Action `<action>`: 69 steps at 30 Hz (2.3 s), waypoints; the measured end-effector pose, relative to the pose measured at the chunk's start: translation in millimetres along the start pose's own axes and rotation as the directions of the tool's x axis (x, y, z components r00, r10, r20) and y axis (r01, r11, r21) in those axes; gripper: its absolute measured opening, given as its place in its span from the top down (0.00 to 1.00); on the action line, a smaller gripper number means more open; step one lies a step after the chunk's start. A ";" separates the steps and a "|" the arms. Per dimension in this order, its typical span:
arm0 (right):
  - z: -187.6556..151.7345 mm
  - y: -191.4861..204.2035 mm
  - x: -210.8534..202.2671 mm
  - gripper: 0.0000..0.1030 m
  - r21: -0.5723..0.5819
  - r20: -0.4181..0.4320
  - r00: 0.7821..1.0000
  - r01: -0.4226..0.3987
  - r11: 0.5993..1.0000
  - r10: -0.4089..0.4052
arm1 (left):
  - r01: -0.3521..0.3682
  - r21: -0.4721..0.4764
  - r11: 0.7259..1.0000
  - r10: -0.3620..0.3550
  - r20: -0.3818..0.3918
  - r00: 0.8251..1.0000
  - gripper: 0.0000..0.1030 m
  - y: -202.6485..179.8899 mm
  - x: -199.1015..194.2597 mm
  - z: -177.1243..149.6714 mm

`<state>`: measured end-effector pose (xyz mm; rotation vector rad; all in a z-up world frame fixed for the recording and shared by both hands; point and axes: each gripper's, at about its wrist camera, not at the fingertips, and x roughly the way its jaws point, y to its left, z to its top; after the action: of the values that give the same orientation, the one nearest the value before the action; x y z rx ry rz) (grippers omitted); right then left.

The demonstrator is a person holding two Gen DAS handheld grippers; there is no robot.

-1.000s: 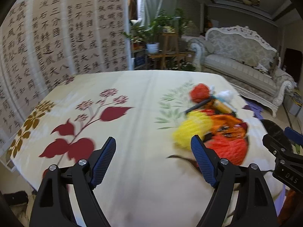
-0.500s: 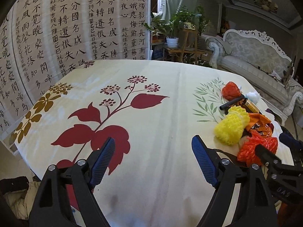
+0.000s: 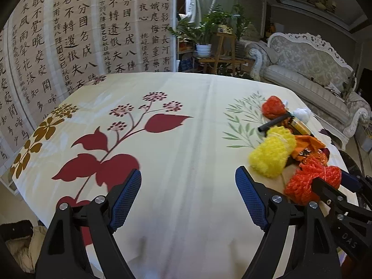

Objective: Collect trash
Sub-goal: 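Grasp the orange mesh sleeve with the right gripper while the left gripper approaches the yellow mesh sleeve, then lift the orange mesh with the right gripper while the left gripper grasps the yellow mesh sleeve, then carry both mesh sleeves over the black bin and open both grippers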

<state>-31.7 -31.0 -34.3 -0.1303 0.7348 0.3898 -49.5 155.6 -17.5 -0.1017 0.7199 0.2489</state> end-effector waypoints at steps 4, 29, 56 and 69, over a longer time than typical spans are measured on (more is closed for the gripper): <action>-1.1 -16.5 -15.5 0.53 0.034 0.032 0.999 0.026 0.999 -0.027 | 0.019 0.027 0.999 -0.019 0.002 1.000 0.22 -17.8 -0.7 2.7; 2.5 -108.6 -11.4 0.55 0.208 0.049 0.986 0.146 0.967 -0.160 | 0.152 0.115 0.982 -0.138 -0.120 0.983 0.32 -79.7 58.4 21.2; -14.7 -181.0 -59.5 0.55 0.325 0.095 0.910 0.355 0.877 -0.404 | 0.386 0.240 0.891 -0.399 0.006 0.917 0.54 -165.3 -8.6 29.6; -28.9 -244.7 -62.1 0.55 0.411 0.092 0.872 0.407 0.816 -0.481 | 0.464 0.322 0.825 -0.486 -0.016 0.874 0.54 -262.1 8.0 27.7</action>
<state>3.9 -282.1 -18.4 0.1031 0.5520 -0.1973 42.1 -91.1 -0.3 0.0359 0.6364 -0.3458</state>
